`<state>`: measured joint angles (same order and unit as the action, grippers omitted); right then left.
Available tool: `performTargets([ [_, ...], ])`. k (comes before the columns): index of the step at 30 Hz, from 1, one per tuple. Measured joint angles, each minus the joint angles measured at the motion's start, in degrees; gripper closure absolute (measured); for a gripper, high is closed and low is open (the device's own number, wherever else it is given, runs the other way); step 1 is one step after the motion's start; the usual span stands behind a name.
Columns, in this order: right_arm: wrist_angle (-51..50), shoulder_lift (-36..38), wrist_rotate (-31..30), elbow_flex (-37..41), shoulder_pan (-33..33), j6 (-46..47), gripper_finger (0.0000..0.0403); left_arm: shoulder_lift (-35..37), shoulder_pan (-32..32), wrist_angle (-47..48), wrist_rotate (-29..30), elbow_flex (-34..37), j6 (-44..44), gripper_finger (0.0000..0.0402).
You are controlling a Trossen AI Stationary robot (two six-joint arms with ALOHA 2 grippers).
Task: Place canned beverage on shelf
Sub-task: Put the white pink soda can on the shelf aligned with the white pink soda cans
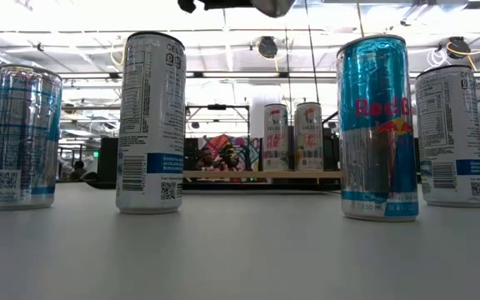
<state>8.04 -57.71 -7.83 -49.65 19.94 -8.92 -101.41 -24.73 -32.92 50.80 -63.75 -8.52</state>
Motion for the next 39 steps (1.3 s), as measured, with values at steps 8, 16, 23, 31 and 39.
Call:
performTargets([
  [8,3.4,-0.3,-10.7,0.0,0.0,8.1,0.0129,0.0,0.9,-2.8,6.4,0.0,-4.2,0.0143],
  [16,6.2,-0.3,-16.2,0.0,0.0,14.1,0.0129,0.0,1.2,-2.5,7.8,0.0,-5.9,0.0143],
  [23,6.5,-0.3,-17.7,0.0,0.0,15.8,0.0128,0.0,1.4,-4.5,12.9,0.0,-12.6,0.0143],
  [31,12.7,-0.3,-22.8,0.0,-0.6,11.3,0.0128,0.0,3.0,-5.3,13.0,0.0,-13.3,0.0146],
  [39,12.2,-0.3,-28.0,0.0,-0.7,13.2,0.0128,0.1,4.0,-10.6,13.5,0.0,-17.9,0.0148],
])
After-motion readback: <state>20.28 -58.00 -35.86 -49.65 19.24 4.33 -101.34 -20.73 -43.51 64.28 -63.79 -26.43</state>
